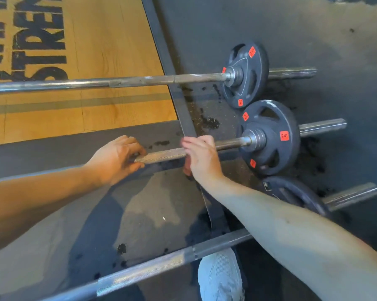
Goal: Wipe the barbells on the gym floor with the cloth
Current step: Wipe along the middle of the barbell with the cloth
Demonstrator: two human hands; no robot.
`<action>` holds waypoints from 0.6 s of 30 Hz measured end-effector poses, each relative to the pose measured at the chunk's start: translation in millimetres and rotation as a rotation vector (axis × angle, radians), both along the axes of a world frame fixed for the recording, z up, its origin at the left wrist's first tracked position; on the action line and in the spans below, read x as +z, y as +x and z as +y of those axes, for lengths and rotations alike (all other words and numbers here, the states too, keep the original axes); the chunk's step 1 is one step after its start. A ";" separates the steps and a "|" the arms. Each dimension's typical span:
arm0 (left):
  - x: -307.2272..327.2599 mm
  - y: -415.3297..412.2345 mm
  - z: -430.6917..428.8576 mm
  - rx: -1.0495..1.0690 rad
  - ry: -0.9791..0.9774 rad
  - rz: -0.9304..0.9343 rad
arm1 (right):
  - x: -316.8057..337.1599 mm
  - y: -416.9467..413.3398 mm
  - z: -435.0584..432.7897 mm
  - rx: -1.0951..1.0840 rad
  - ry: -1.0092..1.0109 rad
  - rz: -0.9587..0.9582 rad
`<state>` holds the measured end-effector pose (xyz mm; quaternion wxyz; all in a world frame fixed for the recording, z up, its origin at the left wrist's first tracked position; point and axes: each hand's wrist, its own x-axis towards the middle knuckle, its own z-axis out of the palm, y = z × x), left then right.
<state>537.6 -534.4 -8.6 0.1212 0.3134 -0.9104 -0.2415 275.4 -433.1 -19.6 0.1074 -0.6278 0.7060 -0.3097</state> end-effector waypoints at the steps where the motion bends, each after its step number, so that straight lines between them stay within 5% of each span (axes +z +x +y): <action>1: 0.2 -5.6 -0.4 -0.006 -0.003 -0.008 | 3.8 9.1 -1.0 0.064 0.024 -0.084; 5: 0.1 -30.9 0.3 -0.023 0.009 -0.007 | 17.8 -19.8 2.9 0.225 0.126 -0.073; 11: -0.7 -45.3 1.8 0.006 0.024 -0.015 | 23.0 -129.9 24.0 -0.232 0.161 0.091; 18: -2.2 -42.8 3.5 0.020 -0.027 -0.072 | 7.9 -30.1 9.0 -0.097 0.029 0.041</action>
